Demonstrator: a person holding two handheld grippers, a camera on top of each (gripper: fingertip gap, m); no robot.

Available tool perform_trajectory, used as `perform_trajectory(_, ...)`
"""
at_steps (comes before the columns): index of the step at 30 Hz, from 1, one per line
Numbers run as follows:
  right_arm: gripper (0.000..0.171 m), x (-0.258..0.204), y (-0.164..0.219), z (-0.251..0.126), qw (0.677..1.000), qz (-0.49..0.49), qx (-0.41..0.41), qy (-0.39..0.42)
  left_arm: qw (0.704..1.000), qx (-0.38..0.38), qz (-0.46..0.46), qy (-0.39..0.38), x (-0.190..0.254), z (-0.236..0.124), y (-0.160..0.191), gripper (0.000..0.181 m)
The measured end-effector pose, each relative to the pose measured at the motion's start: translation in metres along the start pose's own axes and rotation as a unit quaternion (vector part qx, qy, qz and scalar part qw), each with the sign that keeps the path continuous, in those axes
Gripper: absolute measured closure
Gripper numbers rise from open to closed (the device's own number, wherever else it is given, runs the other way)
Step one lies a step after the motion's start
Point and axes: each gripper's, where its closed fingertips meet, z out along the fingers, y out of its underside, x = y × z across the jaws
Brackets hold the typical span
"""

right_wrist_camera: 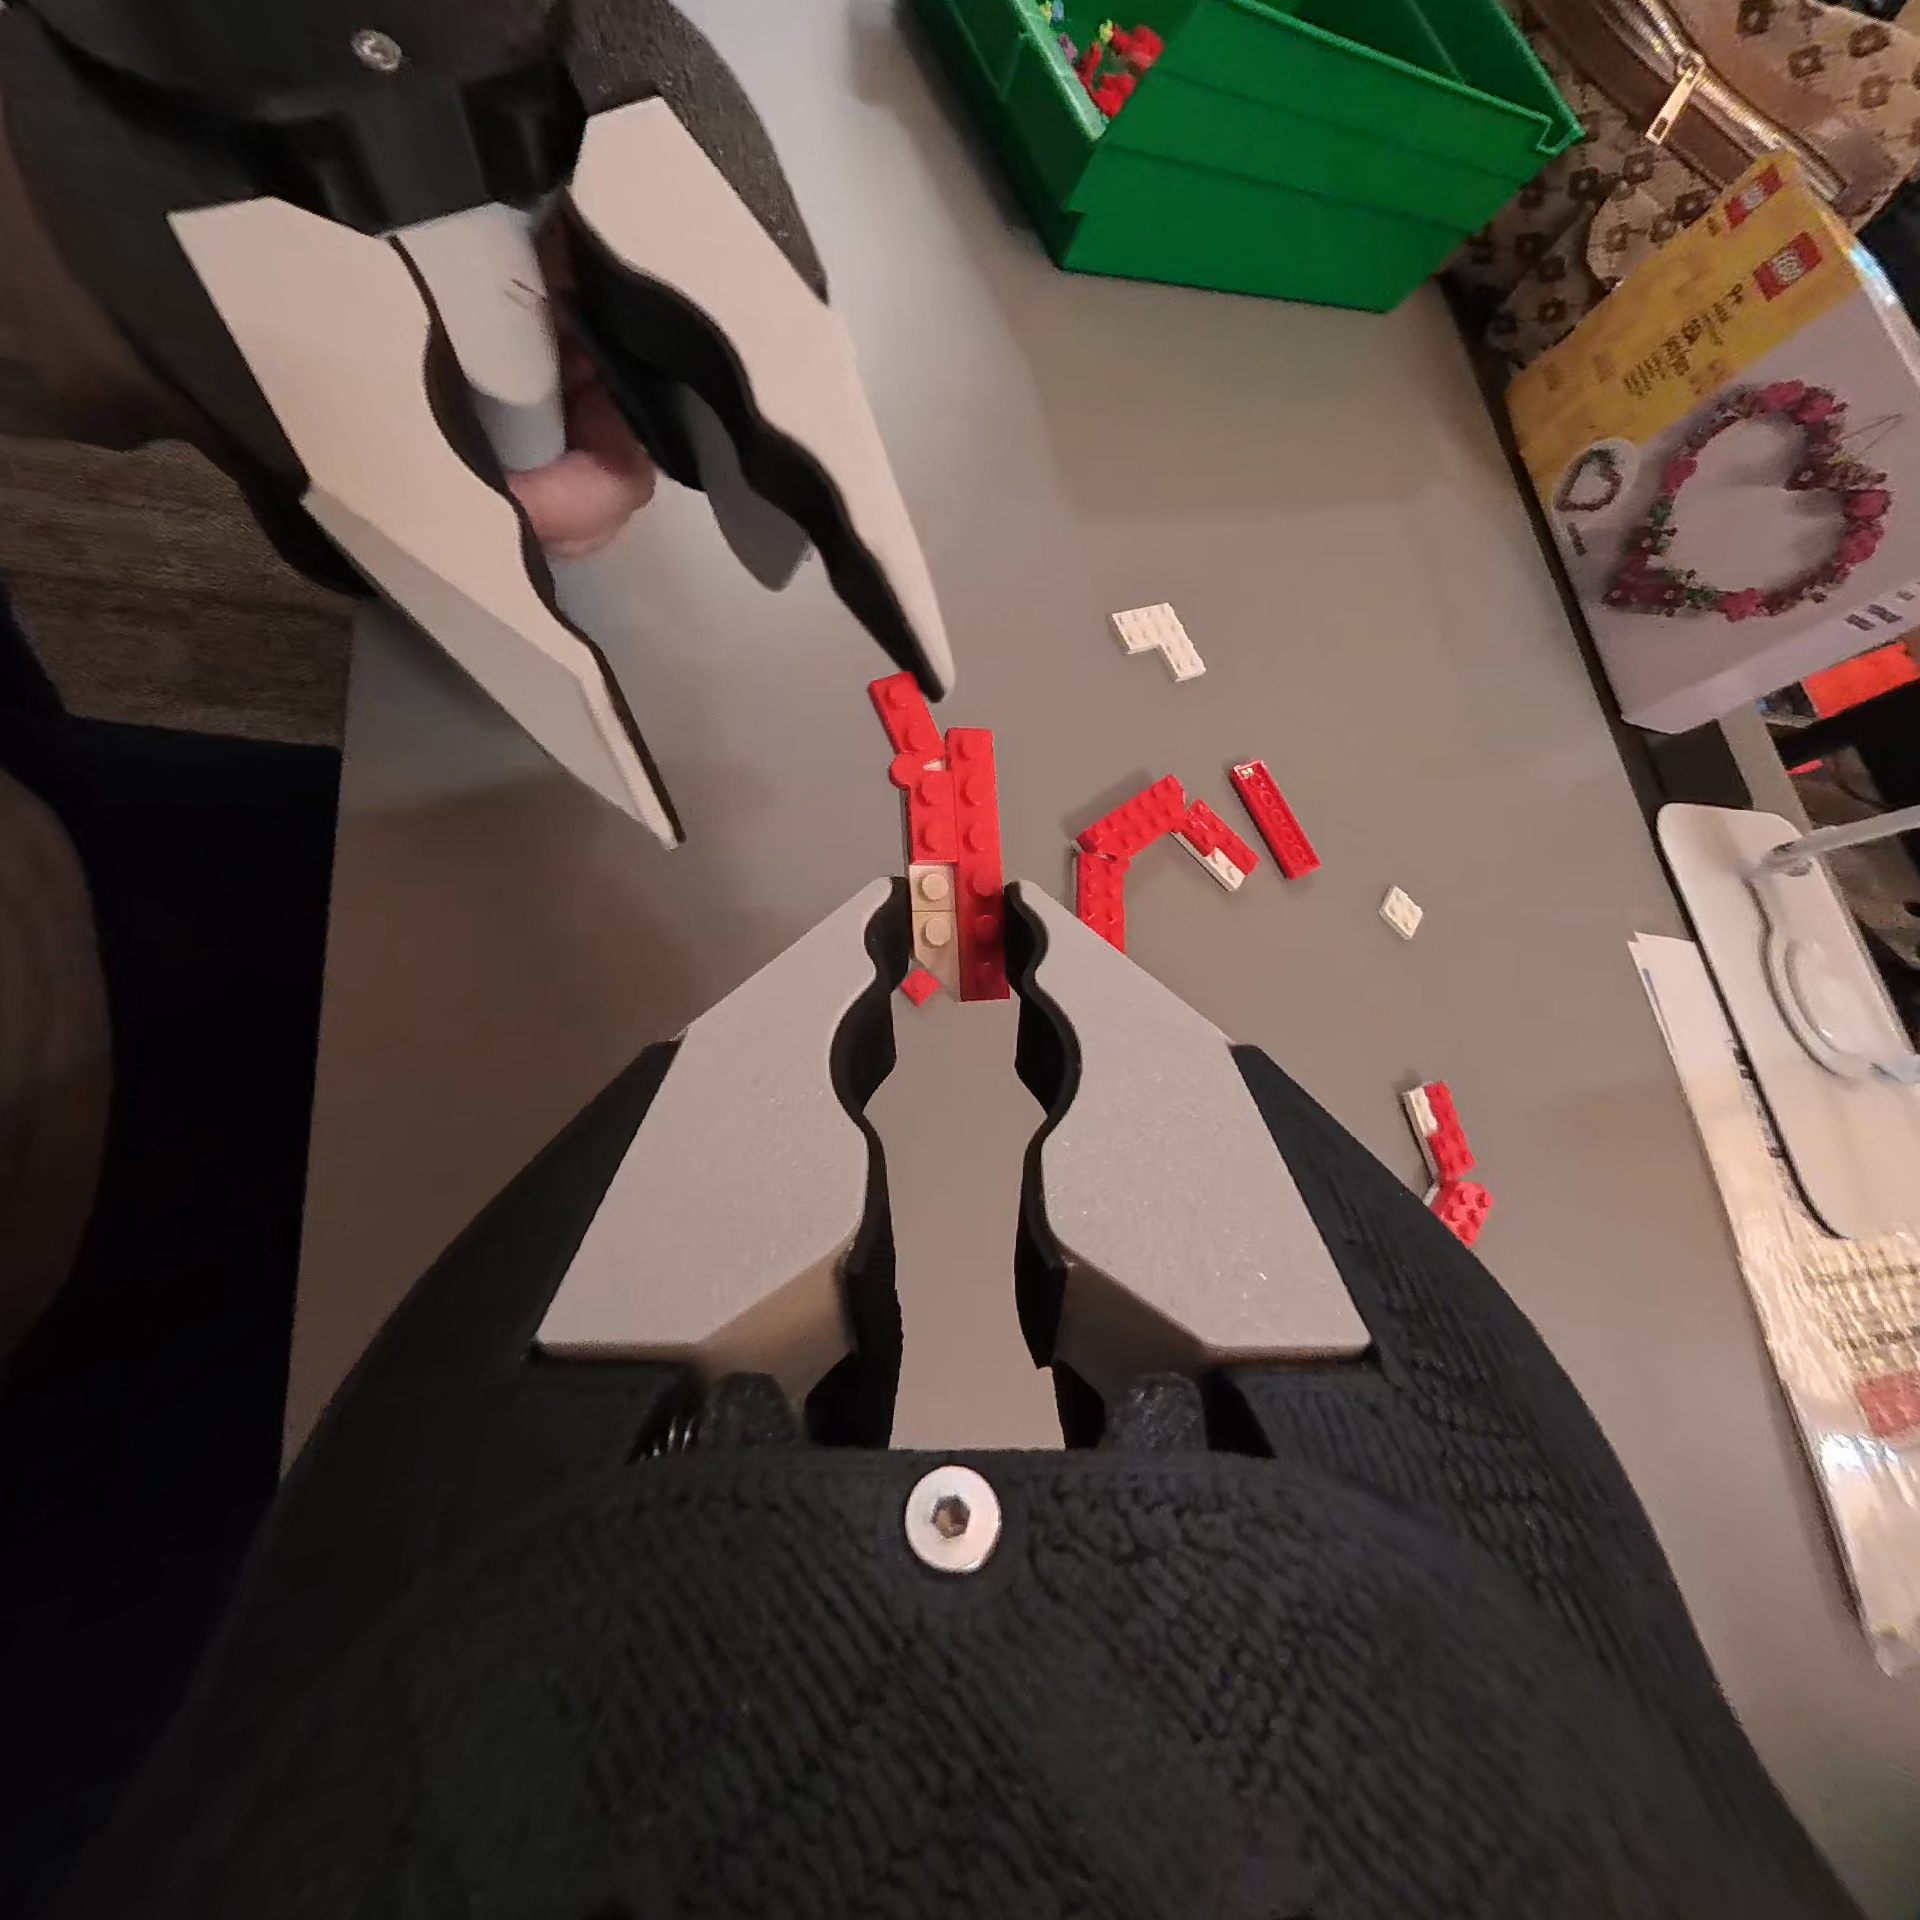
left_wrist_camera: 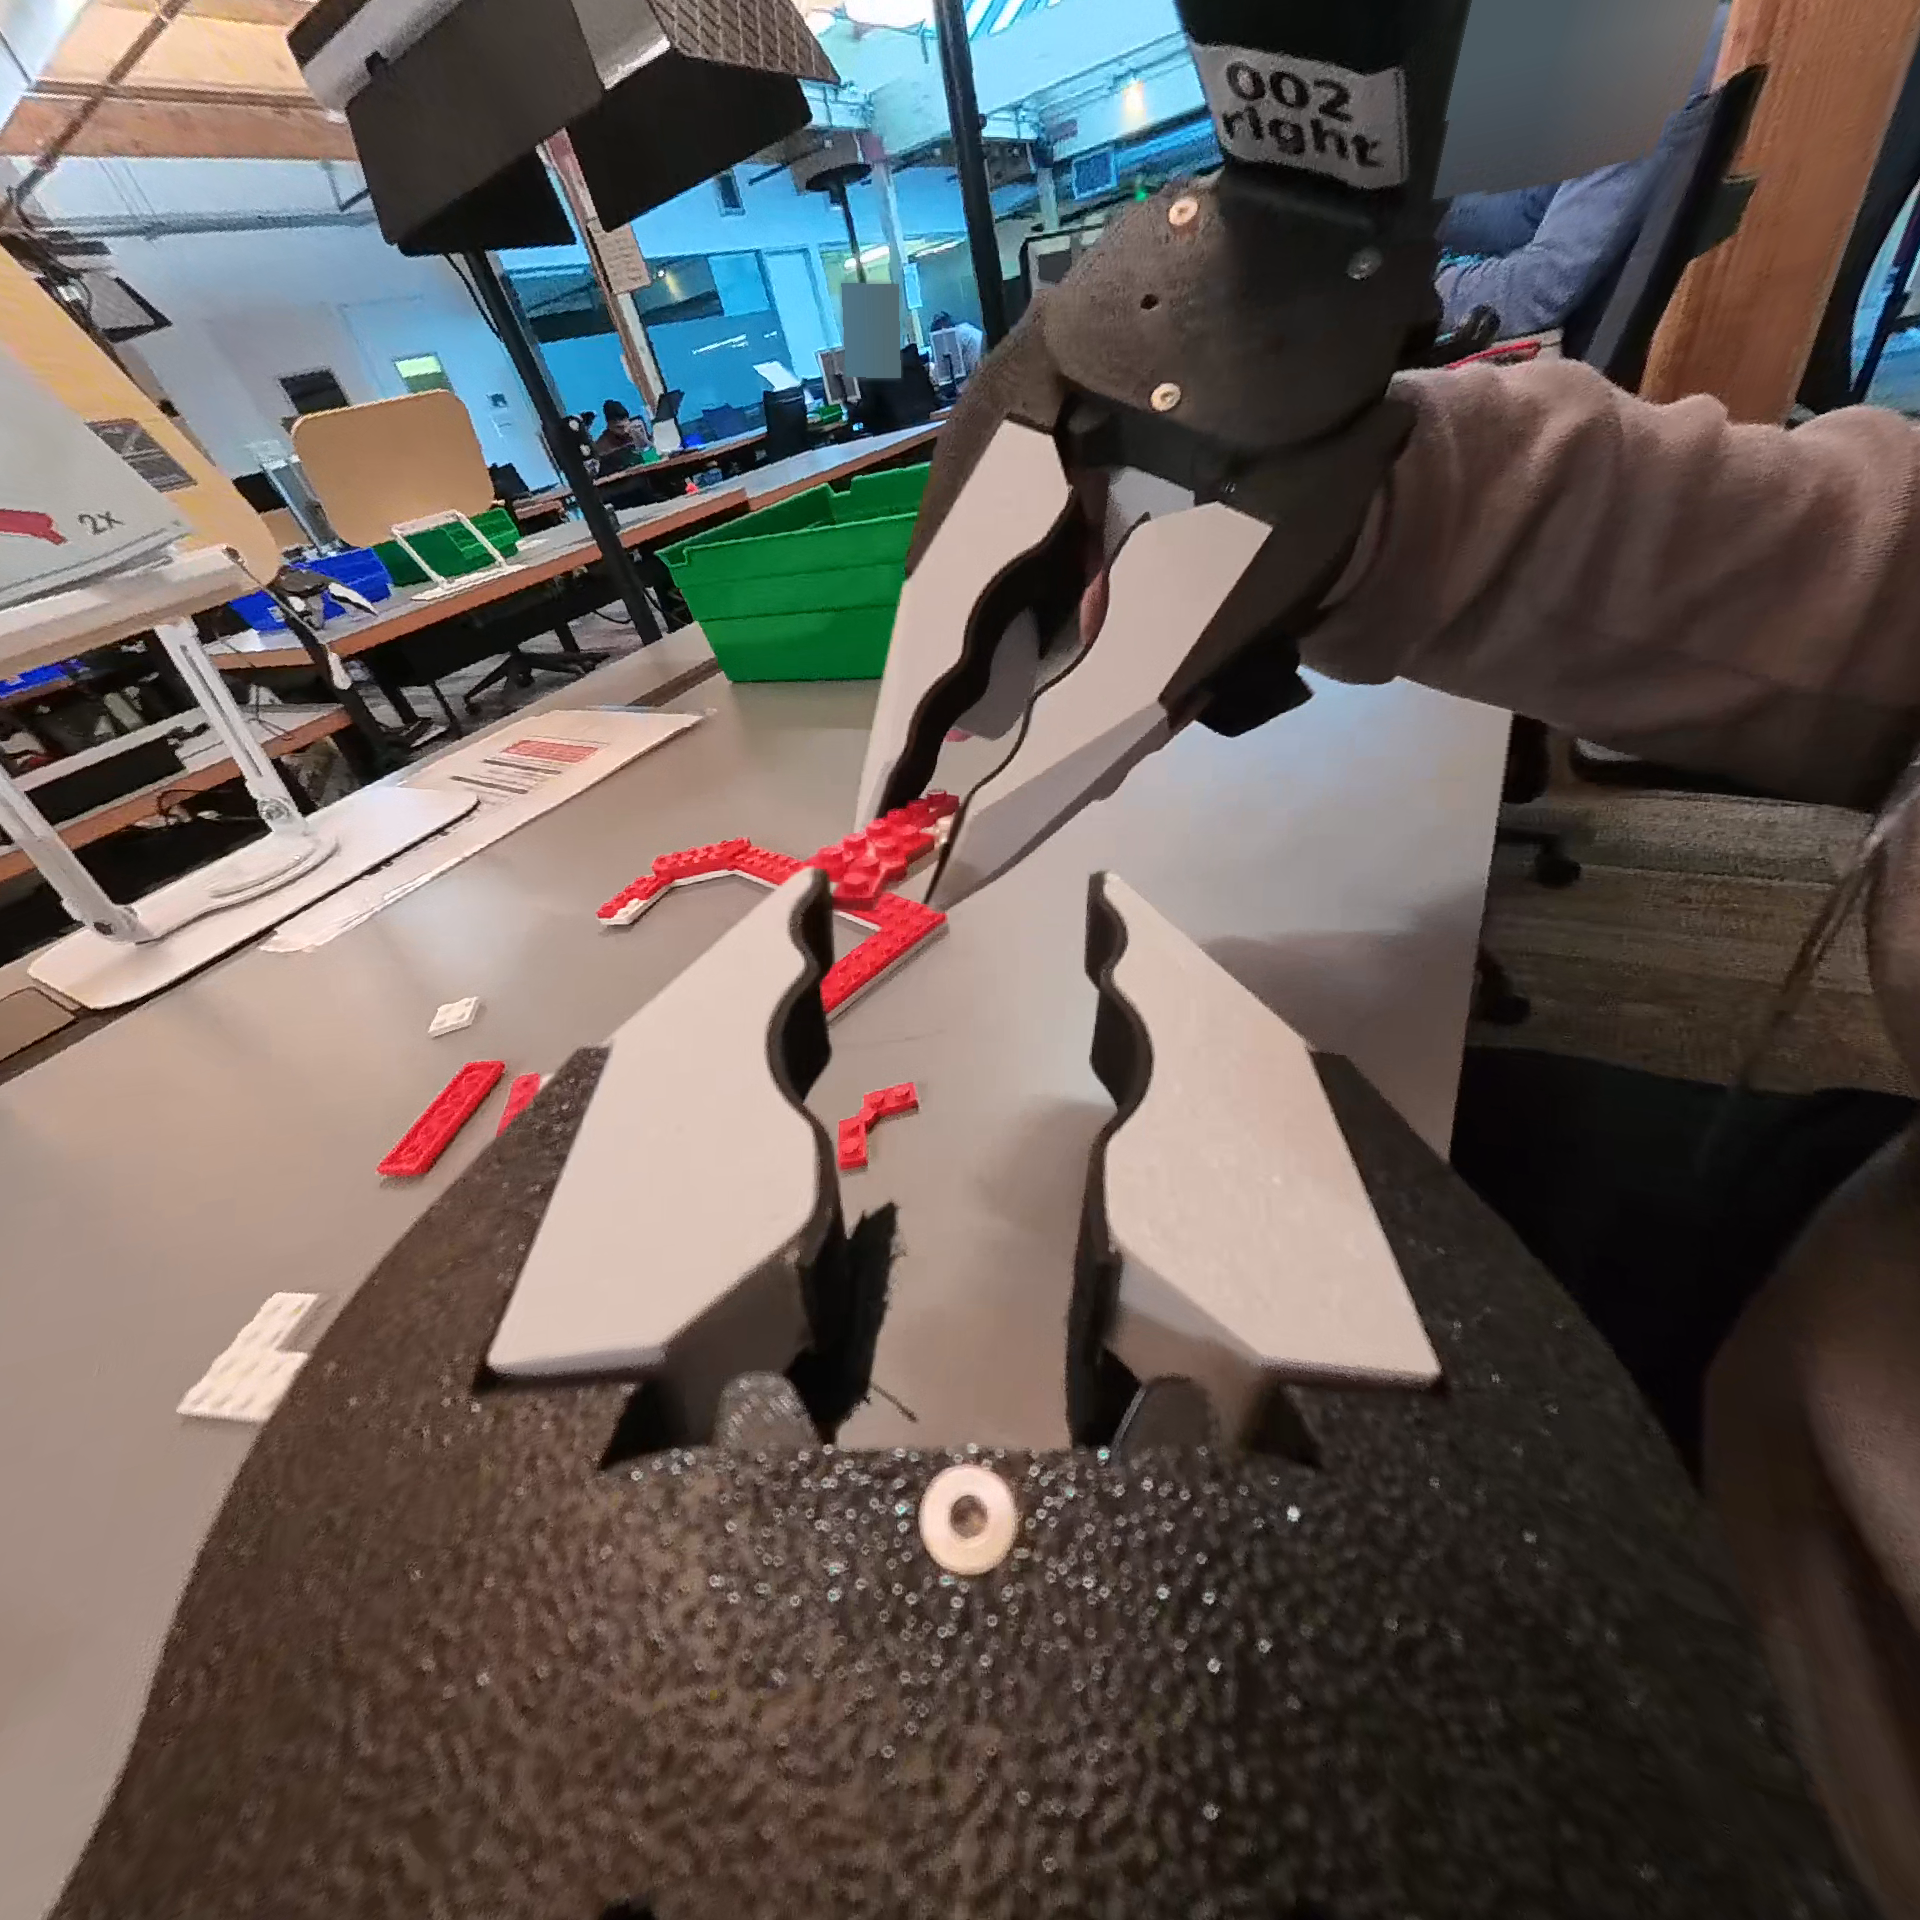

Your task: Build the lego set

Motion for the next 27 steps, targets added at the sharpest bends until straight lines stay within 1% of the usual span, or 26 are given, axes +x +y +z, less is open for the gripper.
perform_trajectory(1, 0.155, 0.002, 0.001, 0.001, 1.0, -0.001, -0.004, 0.005, 1.0, -0.006, 0.001, -0.003, -0.001, 0.001, 0.002, 0.135)
perform_trajectory(4, 0.155, 0.008, 0.007, 0.004, 1.0, 0.002, -0.019, 0.024, 1.0, -0.013, 0.008, 0.0, 0.001, 0.0, 0.004, 0.145)
perform_trajectory(8, 0.155, 0.009, 0.01, 0.008, 1.0, 0.004, -0.023, 0.021, 0.999, -0.028, 0.021, 0.004, 0.002, 0.001, 0.009, 0.145)
perform_trajectory(10, 0.155, 0.003, 0.012, 0.012, 1.0, 0.008, -0.02, -0.003, 1.0, -0.026, 0.016, 0.005, -0.001, -0.004, 0.009, 0.145)
perform_trajectory(12, 0.155, -0.006, 0.015, 0.02, 0.999, 0.006, -0.017, -0.044, 1.0, -0.027, -0.003, 0.008, -0.009, -0.01, 0.009, 0.146)
perform_trajectory(14, 0.155, -0.018, 0.019, 0.03, 0.996, -0.012, -0.017, -0.092, 0.998, -0.049, -0.033, 0.016, -0.018, -0.017, 0.016, 0.149)
perform_trajectory(17, 0.155, -0.029, 0.02, 0.044, 0.988, -0.074, -0.015, -0.134, 0.991, -0.089, -0.098, 0.033, -0.027, -0.025, 0.028, 0.148)
perform_trajectory(19, 0.155, -0.033, 0.019, 0.051, 0.982, -0.116, -0.015, -0.149, 0.984, -0.106, -0.136, 0.051, -0.027, -0.028, 0.033, 0.14)
perform_trajectory(20, 0.155, -0.034, 0.019, 0.054, 0.979, -0.129, -0.021, -0.154, 0.981, -0.118, -0.144, 0.051, -0.028, -0.028, 0.036, 0.135)
perform_trajectory(21, 0.155, -0.037, 0.018, 0.058, 0.976, -0.137, -0.024, -0.165, 0.981, -0.125, -0.141, 0.036, -0.033, -0.029, 0.04, 0.135)
perform_trajectory(23, 0.155, -0.04, 0.017, 0.066, 0.972, -0.145, -0.023, -0.184, 0.982, -0.132, -0.133, 0.005, -0.043, -0.031, 0.045, 0.137)
perform_trajectory(27, 0.155, -0.042, 0.018, 0.08, 0.963, -0.157, -0.035, -0.215, 0.98, -0.143, -0.139, -0.004, -0.047, -0.034, 0.052, 0.137)
